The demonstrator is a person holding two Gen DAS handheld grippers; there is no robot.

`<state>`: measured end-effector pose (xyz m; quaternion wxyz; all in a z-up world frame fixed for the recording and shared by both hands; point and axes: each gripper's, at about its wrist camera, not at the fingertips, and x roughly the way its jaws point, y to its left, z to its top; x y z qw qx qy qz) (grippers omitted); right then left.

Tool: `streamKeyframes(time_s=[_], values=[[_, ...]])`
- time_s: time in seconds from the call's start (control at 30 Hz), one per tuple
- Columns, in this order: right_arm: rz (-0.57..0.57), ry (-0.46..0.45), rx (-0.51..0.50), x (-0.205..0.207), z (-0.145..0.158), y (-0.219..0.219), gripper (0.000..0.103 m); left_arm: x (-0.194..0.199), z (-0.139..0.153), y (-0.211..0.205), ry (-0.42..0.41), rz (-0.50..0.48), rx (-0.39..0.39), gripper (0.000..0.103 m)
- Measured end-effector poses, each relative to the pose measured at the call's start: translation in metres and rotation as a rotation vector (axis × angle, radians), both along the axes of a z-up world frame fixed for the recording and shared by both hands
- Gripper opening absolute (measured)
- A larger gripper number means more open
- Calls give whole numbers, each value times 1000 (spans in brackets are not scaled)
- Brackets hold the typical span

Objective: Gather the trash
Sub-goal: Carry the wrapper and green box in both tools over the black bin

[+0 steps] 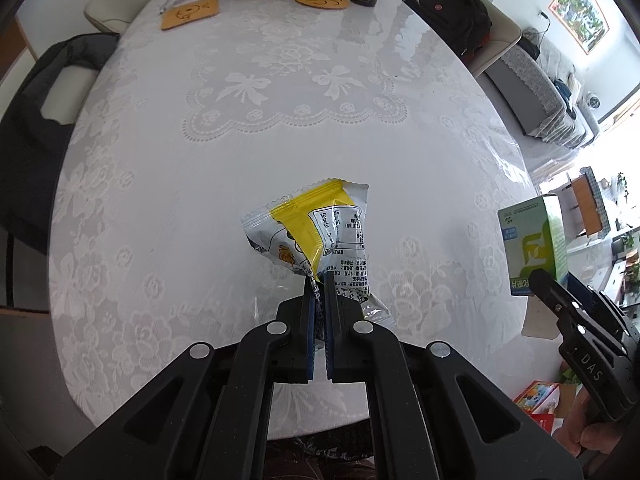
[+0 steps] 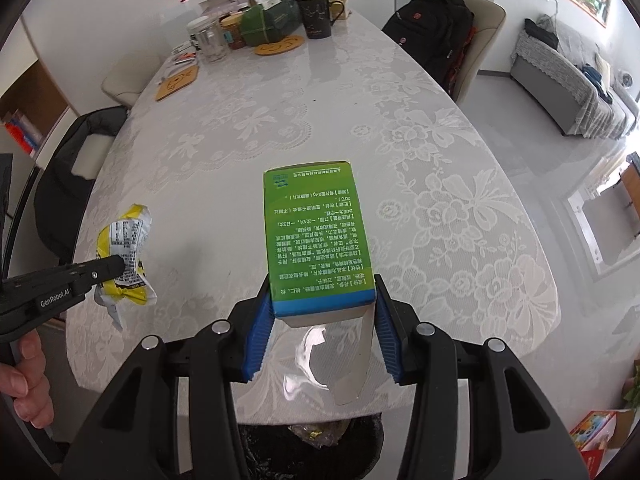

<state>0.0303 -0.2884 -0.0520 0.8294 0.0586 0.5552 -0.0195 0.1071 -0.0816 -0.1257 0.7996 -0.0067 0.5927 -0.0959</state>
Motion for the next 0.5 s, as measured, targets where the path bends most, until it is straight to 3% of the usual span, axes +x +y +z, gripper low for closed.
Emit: streamKeyframes(time_s=[0.5], values=[[59, -30, 0, -49, 16, 13, 44, -70, 10, 8, -29, 42, -8, 2]])
